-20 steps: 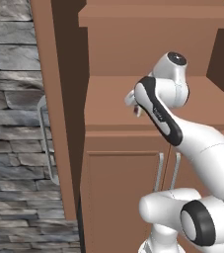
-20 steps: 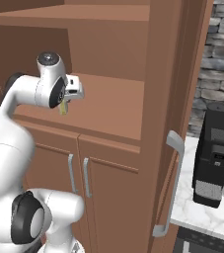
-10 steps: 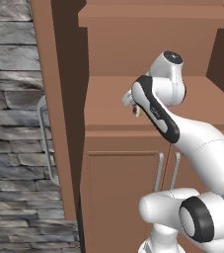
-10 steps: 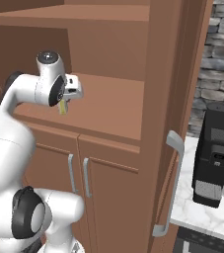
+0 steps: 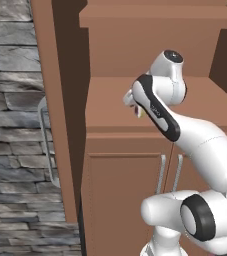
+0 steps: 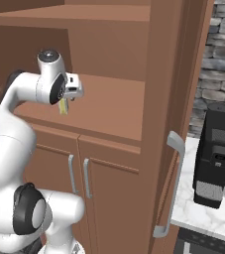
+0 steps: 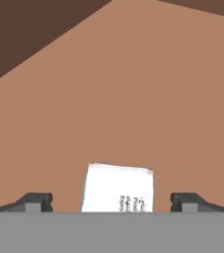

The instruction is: Pick the boxed drink, beer from the counter and place them in the open cabinet.

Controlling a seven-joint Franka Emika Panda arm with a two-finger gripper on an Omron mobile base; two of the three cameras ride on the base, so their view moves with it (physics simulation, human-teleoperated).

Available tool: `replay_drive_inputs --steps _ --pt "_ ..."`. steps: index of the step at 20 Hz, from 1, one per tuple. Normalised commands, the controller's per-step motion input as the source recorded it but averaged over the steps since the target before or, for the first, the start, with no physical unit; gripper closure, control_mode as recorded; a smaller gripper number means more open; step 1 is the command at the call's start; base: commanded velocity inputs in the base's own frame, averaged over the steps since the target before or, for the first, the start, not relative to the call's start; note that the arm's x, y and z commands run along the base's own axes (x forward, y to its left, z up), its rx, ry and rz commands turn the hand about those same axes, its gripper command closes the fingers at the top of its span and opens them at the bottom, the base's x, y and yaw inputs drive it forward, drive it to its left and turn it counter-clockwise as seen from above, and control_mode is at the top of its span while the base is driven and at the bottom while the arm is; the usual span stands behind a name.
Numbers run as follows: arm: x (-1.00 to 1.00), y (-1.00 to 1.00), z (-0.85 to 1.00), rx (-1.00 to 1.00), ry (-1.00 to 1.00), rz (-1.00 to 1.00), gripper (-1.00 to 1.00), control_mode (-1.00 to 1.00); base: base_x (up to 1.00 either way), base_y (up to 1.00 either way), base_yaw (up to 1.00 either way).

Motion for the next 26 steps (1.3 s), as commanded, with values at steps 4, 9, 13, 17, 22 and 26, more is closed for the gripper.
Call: replay_drive_inputs --steps 4,9,13,17,22,26 --pt "0.00 0.00 -0.01 0.00 0.00 -0.03 -1.00 -1.00 0.00 0.00 0.00" --pt "-0.16 0.00 0.07 0.00 0.00 -0.03 -1.00 -1.00 0.00 0.00 0.00" --pt "-0.35 0.00 0.03 0.00 -0.07 -0.03 -1.00 -1.00 0.00 0.00 0.00" --pt "-0.52 0.00 0.12 0.00 -0.07 -0.01 -1.00 -1.00 0.00 0.00 0.00" --pt "-0.61 -0.04 0.13 0.00 -0.09 0.00 -1.00 -1.00 0.00 0.00 0.00" --pt "-0.81 -0.22 0.13 0.00 -0.12 0.00 -1.00 -1.00 0.00 0.00 0.00"
